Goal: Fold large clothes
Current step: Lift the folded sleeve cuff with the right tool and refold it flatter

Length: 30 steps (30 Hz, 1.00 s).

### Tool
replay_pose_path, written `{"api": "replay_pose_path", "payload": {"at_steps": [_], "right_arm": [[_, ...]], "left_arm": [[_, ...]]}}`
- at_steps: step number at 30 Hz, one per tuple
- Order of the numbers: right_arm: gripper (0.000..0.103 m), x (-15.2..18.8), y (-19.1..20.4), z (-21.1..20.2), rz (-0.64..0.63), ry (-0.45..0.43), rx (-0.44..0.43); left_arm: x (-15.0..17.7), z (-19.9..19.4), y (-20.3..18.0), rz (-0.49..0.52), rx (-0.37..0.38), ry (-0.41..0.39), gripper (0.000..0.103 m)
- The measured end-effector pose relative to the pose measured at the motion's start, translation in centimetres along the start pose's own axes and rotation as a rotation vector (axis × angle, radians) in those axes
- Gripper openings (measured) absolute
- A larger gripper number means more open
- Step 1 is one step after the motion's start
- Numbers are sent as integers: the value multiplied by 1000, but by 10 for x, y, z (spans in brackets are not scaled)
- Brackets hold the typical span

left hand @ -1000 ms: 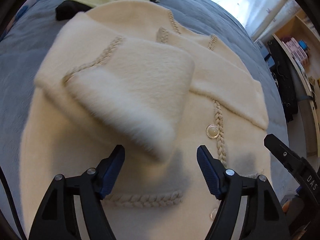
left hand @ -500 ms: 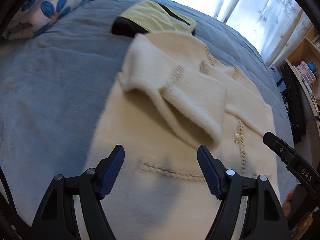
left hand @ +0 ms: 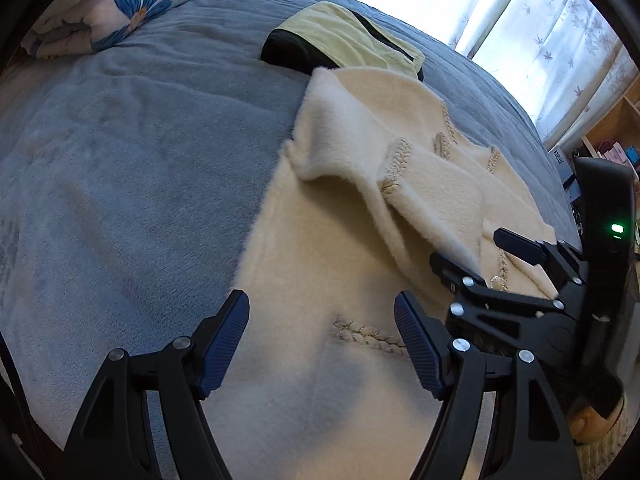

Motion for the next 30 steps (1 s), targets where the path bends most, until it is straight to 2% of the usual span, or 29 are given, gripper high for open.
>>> {"api": "replay_pose_path", "payload": {"at_steps": [1,3,5,8,11,13,14,16,20,22,26,28,29,30], "right_arm": [[40,0,0,4,-5,17,-2],[8,-2,-7,10,30,68,-62],[8,-8,-18,2,62,47,-67],[8,-22,-43,-37,110,-78,-43],[8,-26,-87,-72,243,-194,-52],[8,-17,-122,-80,358,-244,-84],[8,-9,-137,-77,414,-245,-102],[10,11,-163,-53,519,-182,-142],[17,69,-180,10,610,80,-187],[21,95,-183,25,639,147,-214],[24,115,-204,21,713,133,-265],[40,114,-219,16,759,94,-284],[44,112,-228,13,782,67,-298],[55,111,-237,14,800,44,-306]], "left_arm": [[0,-1,1,0,-1,-1,74],[0,-2,3,-5,0,-6,74],[0,-2,3,-8,3,-7,74],[0,-3,2,-5,9,-13,74],[2,-5,-2,8,11,-19,74],[4,-6,-5,14,18,-20,74],[4,-6,-7,19,23,-19,74],[6,-4,-11,36,24,-13,74],[9,0,-19,67,19,4,74],[10,2,-21,79,15,10,74],[7,6,-23,89,0,18,74],[4,8,-24,88,-6,19,74],[3,9,-25,88,-9,18,74],[2,10,-26,87,-11,17,74]]}}
Point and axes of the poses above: each gripper's, at about its wrist camera, not at the fingertips, and z roughly the way its jaws point, y to its left, x to its underside, the point moved 3 cm from there along z, roughly the way its jaws point, and after that the axes turned 2 degrees about y, right-handed, at the moved point
